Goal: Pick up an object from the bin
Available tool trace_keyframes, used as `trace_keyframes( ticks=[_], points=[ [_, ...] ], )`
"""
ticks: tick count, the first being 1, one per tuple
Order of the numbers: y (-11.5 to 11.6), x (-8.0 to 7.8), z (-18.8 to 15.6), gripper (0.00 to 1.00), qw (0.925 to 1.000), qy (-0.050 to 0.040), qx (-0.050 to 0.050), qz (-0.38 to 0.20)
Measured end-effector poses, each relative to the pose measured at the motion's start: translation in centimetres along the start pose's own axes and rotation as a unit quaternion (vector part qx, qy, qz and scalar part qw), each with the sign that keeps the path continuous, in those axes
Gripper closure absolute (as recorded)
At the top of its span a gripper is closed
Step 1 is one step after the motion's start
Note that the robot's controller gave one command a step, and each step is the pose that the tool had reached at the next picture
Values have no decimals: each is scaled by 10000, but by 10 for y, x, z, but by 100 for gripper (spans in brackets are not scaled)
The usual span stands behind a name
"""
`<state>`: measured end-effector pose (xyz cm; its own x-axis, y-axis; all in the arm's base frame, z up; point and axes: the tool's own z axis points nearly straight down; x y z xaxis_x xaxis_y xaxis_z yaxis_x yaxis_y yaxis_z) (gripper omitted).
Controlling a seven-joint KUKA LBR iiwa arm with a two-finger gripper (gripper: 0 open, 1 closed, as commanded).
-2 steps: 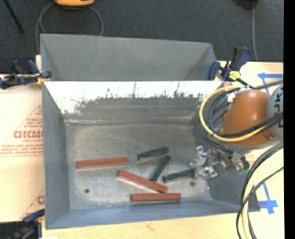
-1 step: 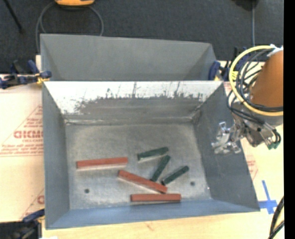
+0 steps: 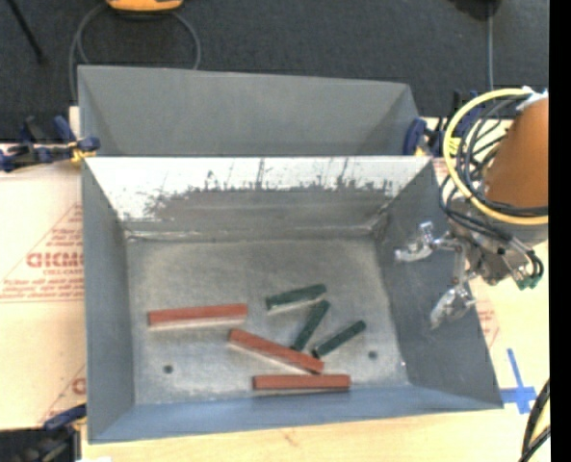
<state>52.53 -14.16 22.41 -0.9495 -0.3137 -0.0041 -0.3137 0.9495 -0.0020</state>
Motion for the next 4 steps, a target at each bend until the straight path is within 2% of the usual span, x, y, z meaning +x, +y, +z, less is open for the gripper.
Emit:
trace_keyframes(
  ticks=[1,2,3,4],
  points=[
    [0,0,0,0,10000,0,-1,1],
    [3,7,40,0,10000,-38,22,83],
    [32,16,93,0,9996,-2,5,-285],
    [24,-11,145,100,9975,0,22,-706]
  ],
)
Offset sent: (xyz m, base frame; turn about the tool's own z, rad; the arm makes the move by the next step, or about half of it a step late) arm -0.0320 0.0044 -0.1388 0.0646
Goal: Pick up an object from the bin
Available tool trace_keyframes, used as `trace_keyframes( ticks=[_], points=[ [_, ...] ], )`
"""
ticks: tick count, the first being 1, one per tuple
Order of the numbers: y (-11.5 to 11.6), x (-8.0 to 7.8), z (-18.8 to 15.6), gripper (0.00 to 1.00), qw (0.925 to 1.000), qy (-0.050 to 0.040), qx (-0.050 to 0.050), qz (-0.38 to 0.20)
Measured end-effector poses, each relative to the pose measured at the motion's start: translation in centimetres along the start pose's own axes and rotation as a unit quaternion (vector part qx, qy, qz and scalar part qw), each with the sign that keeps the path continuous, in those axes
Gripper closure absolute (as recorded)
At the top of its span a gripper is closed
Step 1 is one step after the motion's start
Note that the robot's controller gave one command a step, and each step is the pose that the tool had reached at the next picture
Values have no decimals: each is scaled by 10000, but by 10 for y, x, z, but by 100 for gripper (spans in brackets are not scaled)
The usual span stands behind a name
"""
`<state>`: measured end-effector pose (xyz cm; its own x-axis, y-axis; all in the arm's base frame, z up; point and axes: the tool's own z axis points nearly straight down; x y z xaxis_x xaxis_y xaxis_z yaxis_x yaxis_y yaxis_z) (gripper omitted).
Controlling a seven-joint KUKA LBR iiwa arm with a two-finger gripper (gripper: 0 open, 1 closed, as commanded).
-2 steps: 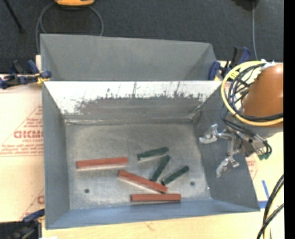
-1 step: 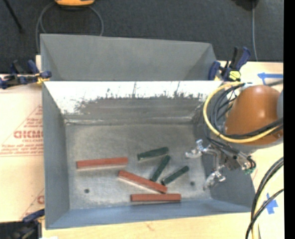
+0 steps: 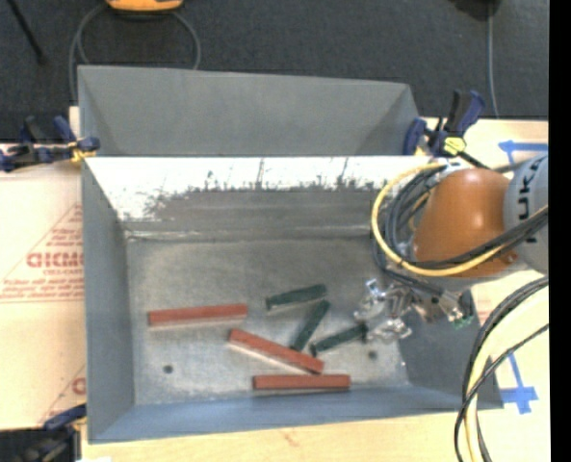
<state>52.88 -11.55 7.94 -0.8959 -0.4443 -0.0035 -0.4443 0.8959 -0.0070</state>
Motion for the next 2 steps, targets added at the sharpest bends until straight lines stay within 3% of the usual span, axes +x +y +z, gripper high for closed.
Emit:
trace_keyframes(
  ticks=[1,2],
  points=[
    [0,0,0,100,10000,0,1,-4],
    [-25,16,-190,100,10000,-20,2,-24]
  ],
)
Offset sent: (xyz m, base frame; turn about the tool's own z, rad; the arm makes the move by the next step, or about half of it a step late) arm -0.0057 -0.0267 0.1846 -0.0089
